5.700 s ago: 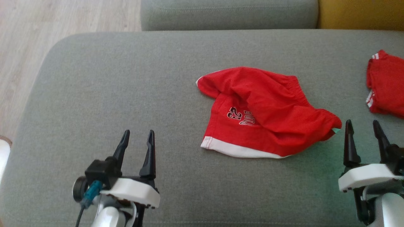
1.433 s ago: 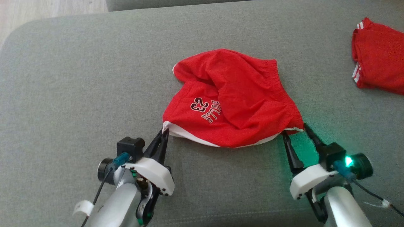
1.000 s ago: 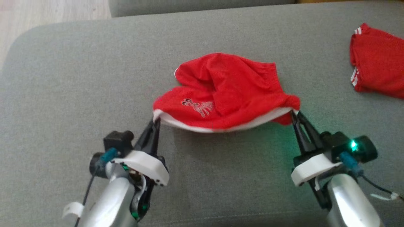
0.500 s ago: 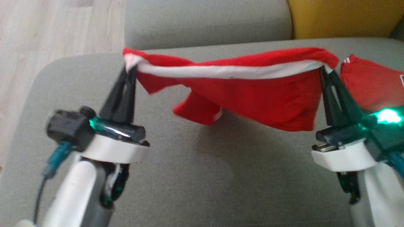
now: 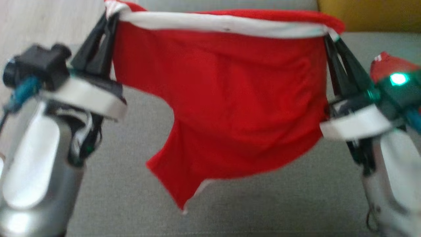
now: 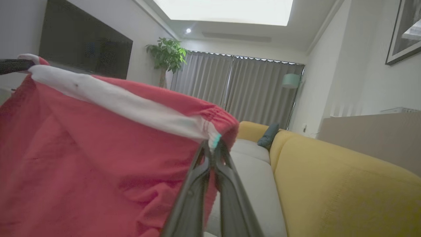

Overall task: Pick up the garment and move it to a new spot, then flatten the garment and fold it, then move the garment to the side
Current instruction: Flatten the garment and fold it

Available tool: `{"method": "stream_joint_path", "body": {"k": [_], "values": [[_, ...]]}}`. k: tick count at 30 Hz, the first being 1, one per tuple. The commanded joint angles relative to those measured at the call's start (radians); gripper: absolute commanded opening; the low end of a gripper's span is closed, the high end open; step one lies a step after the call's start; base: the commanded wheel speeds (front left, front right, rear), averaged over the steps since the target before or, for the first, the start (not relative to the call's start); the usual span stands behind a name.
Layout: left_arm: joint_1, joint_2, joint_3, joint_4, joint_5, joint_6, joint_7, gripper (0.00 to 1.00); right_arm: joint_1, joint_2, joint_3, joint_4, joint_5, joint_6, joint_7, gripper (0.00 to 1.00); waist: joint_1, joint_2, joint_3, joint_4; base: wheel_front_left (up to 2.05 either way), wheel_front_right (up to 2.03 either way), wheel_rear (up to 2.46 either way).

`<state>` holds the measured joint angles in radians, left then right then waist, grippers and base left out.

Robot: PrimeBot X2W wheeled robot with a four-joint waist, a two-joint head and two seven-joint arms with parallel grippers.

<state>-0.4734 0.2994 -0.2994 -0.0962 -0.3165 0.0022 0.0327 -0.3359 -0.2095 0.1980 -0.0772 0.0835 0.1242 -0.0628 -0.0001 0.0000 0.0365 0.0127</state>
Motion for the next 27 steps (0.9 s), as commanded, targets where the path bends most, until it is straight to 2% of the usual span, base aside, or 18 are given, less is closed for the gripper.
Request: {"method": "stream_joint_path", "body": {"k": [1,7,10,13,20,24,27], "values": [[-0.118,0.039,0.057,0.021,0.002,-0.008,0.002,0.0,-0.108,-0.015,0.03,0.021,0.003,0.007,-0.009,0.0,0.0001,0.0,0.056,0.01,0.0,0.0,0.0],[-0.408,0.027,0.052,0.268,0.038,-0.037,-0.046,0.0,-0.425,0.016,0.064,0.317,-0.026,0.007,-0.109,0.0,0.0001,0.0,0.17,0.028,0.0,0.0,0.0],[-0.545,-0.015,0.044,0.359,0.051,-0.032,-0.1,0.0,-0.564,0.041,0.037,0.456,-0.072,0.007,-0.159,0.0,0.0001,0.0,0.222,0.05,0.0,0.0,0.0],[-0.608,-0.066,0.026,0.438,0.047,-0.036,-0.147,0.0,-0.649,0.06,0.014,0.596,-0.119,0.007,-0.183,0.0,0.0001,0.0,0.267,0.082,0.0,0.0,0.0],[-0.493,-0.157,-0.035,0.598,0.012,-0.065,-0.234,0.0,-0.658,0.068,0.0,0.869,-0.176,0.007,-0.198,0.0,0.0001,0.0,0.342,0.148,0.0,0.0,0.0],[-0.391,-0.185,-0.062,0.648,-0.007,-0.08,-0.267,0.0,-0.593,0.062,0.003,0.899,-0.162,0.007,-0.199,0.0,0.0001,0.0,0.357,0.163,0.0,0.0,0.0],[-0.32,-0.192,-0.063,0.645,-0.019,-0.084,-0.284,0.0,-0.547,0.06,0.003,0.869,-0.135,0.007,-0.199,0.0,0.0001,0.0,0.349,0.158,0.0,0.0,0.0]]}}
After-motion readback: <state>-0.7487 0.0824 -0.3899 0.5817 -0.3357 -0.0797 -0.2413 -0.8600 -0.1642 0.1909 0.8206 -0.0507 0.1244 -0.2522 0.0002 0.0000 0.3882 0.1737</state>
